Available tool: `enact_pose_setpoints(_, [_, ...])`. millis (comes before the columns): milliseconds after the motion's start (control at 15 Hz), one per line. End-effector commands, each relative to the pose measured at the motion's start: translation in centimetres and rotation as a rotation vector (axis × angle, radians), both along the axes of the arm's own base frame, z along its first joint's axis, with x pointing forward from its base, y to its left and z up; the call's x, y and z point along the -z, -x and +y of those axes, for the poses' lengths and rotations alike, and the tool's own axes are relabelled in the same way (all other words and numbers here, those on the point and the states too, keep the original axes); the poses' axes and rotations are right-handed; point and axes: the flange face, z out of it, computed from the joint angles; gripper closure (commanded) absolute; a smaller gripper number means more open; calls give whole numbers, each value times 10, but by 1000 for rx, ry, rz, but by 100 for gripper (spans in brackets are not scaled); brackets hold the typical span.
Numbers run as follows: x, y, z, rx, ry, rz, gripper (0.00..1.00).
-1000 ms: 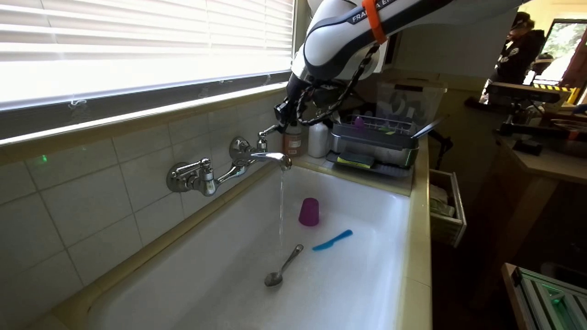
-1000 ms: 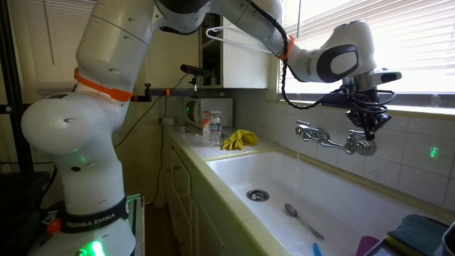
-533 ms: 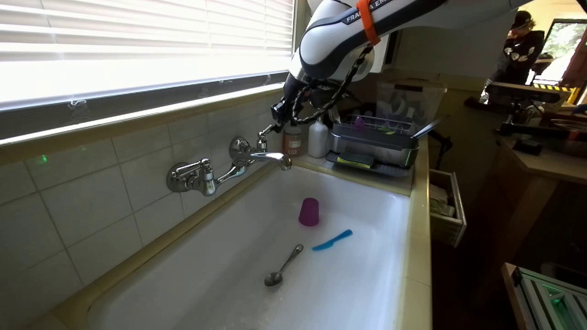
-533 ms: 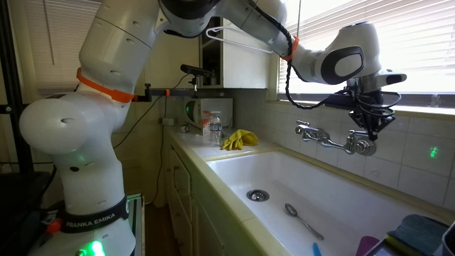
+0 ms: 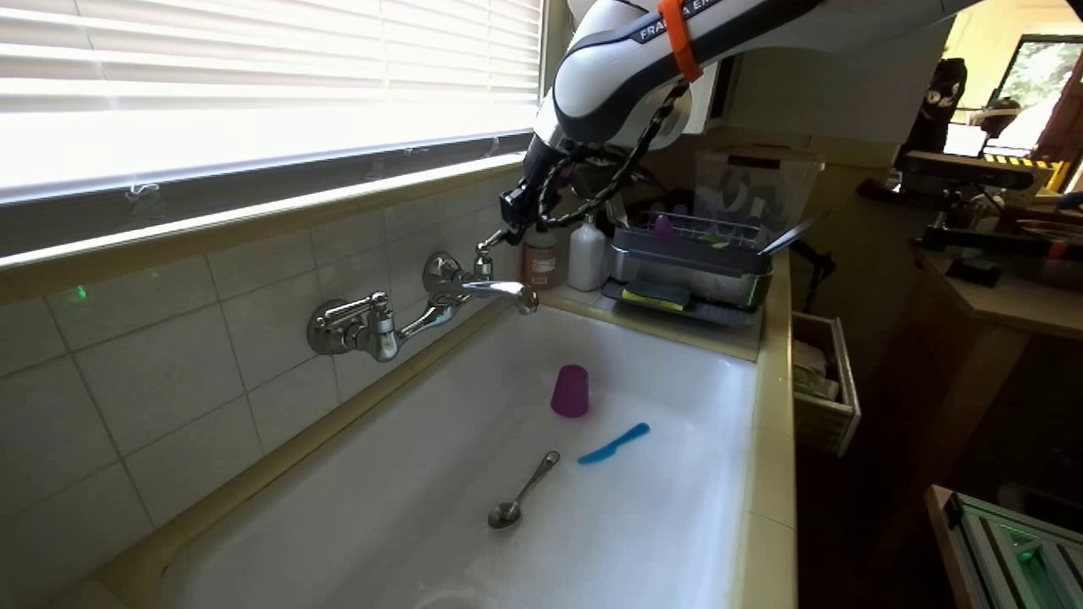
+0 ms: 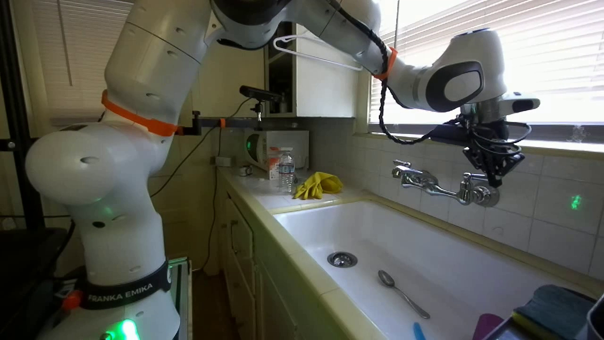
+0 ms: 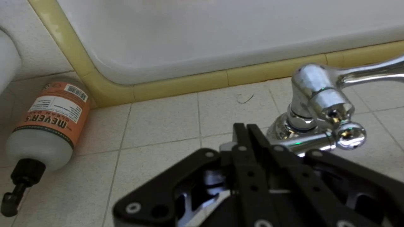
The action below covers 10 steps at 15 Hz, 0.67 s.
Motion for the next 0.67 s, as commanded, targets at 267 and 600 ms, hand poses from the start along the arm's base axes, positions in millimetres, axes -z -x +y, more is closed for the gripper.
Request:
enact_pose_setpoints(267, [-2,38,1,122,-39,50,30])
enact_pose_setpoints(600, [4,65,5,159,-48,134,0])
